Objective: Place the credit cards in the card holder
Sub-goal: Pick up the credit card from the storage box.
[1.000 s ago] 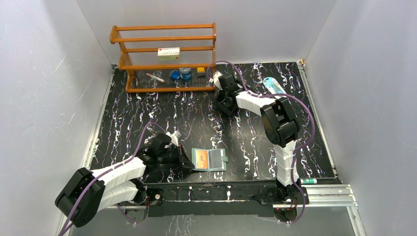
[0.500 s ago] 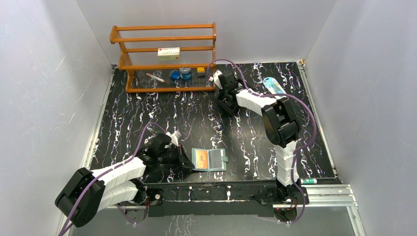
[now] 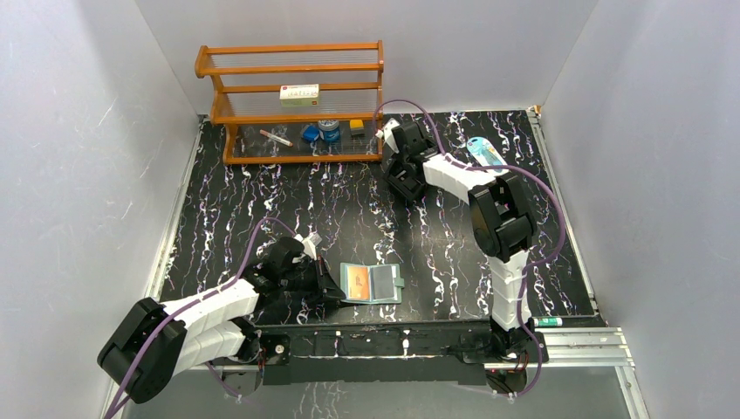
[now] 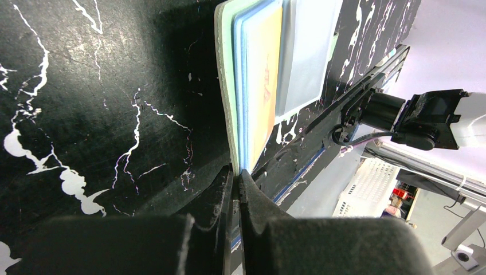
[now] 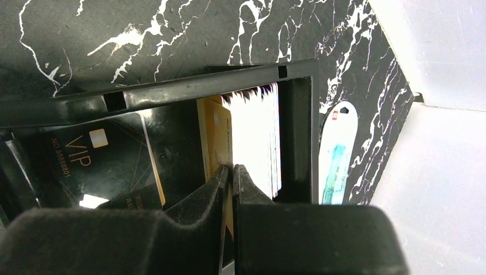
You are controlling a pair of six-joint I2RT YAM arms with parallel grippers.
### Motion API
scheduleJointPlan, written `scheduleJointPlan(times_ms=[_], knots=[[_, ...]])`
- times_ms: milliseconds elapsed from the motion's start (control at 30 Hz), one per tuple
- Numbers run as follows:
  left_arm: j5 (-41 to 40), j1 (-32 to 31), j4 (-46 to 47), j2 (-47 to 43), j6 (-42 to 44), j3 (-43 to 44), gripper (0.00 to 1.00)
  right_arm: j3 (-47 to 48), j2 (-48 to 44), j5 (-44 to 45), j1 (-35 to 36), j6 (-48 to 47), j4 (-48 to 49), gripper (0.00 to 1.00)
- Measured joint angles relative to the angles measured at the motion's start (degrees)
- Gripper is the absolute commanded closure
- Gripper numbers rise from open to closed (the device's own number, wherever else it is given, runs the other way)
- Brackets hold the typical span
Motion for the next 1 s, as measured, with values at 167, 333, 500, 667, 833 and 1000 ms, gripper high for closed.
scheduleJointPlan(times_ms=[167,333,500,667,833,1000], knots=[[0.0,0.0,0.0,0.0,0.0,0.0,0.95,1.0,0.0,-0.9,-0.1,0.9,-2.3,0.98],[-0.1,0.0,0.0,0.0,0.0,0.0,0.9,2.6,-1.0,-2.6,-0.2,3.3,-5.5,1.0],[-0.2,0.0,0.0,0.2,0.0,0.0,0.84,2.6,-4.1,-3.9,-0.4,5.4,-7.3,1.0],[-0.5,0.0,-0.3,0.2,-0.1,0.0,0.76,2.6,-6.9,-4.5,-0.4,7.0,-8.3,1.0],[-2.3,0.0,-2.6,-0.3,-0.1,0.7,0.62,2.6,-8.8,-6.0,-0.4,10.6,-10.3,1.0],[-7.0,0.0,-8.5,-3.0,-0.1,4.0,0.49,1.9,-13.1,-11.0,-0.4,17.1,-13.1,1.0]])
